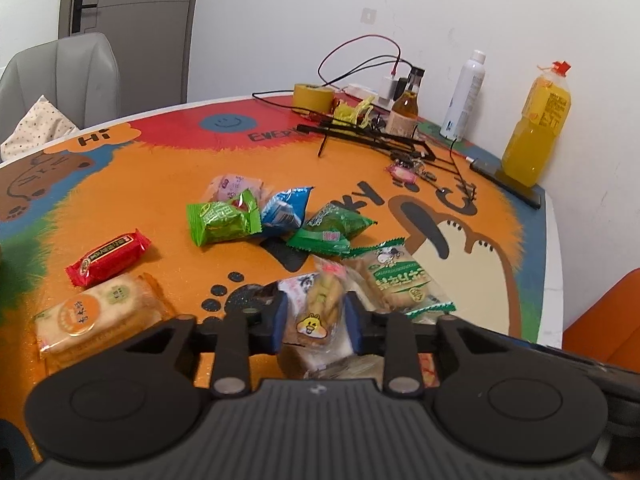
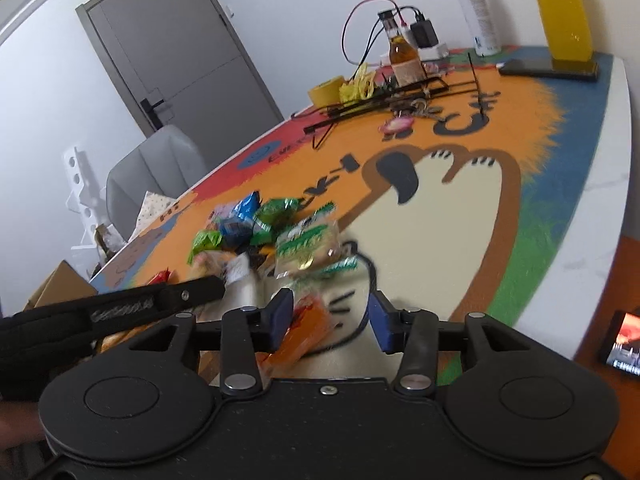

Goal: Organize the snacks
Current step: 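Grasp the clear bread packet with the left tool while the right tool grasps the orange packet, then carry the bread packet and orange packet over the cardboard box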

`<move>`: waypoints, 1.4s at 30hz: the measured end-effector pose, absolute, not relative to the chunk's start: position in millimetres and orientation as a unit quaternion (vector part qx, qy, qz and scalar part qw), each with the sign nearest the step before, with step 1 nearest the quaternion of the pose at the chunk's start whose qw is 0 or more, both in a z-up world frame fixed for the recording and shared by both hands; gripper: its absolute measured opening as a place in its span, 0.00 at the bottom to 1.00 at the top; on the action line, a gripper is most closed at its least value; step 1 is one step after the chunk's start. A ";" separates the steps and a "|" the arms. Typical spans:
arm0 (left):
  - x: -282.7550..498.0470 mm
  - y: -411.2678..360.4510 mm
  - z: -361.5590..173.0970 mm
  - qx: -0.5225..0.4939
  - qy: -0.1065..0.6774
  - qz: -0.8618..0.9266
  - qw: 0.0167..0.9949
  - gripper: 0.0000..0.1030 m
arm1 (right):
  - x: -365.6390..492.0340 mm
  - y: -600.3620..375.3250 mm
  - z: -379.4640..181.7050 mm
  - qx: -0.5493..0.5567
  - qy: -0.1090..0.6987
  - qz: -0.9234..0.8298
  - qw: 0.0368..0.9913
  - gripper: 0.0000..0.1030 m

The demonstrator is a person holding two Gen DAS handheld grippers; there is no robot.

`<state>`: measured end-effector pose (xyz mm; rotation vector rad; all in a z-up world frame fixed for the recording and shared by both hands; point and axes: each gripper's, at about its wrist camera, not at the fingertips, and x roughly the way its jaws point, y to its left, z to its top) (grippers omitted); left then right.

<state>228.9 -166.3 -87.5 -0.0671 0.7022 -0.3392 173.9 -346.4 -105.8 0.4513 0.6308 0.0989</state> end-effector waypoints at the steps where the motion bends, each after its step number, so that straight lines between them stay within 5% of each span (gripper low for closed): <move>1: 229.0 -165.3 -88.0 -0.032 0.341 -0.163 0.925 0.20 | 174.0 -343.1 -106.5 0.219 0.314 0.060 0.922 0.43; 12: 215.4 -142.0 -78.8 -0.059 0.328 -0.162 0.929 0.18 | 181.5 -312.7 -103.9 0.167 0.318 0.058 0.931 0.44; 14: 211.9 -137.2 -76.1 -0.063 0.324 -0.162 0.930 0.18 | 179.5 -311.3 -104.7 0.162 0.316 0.049 0.934 0.31; 20: 198.4 -123.8 -66.5 -0.069 0.312 -0.157 0.934 0.18 | 171.1 -320.6 -100.8 0.193 0.302 0.047 0.932 0.20; 42: 143.9 -70.0 -15.1 -0.080 0.254 -0.114 0.957 0.18 | 148.1 -269.5 -27.6 0.171 0.208 0.146 0.952 0.19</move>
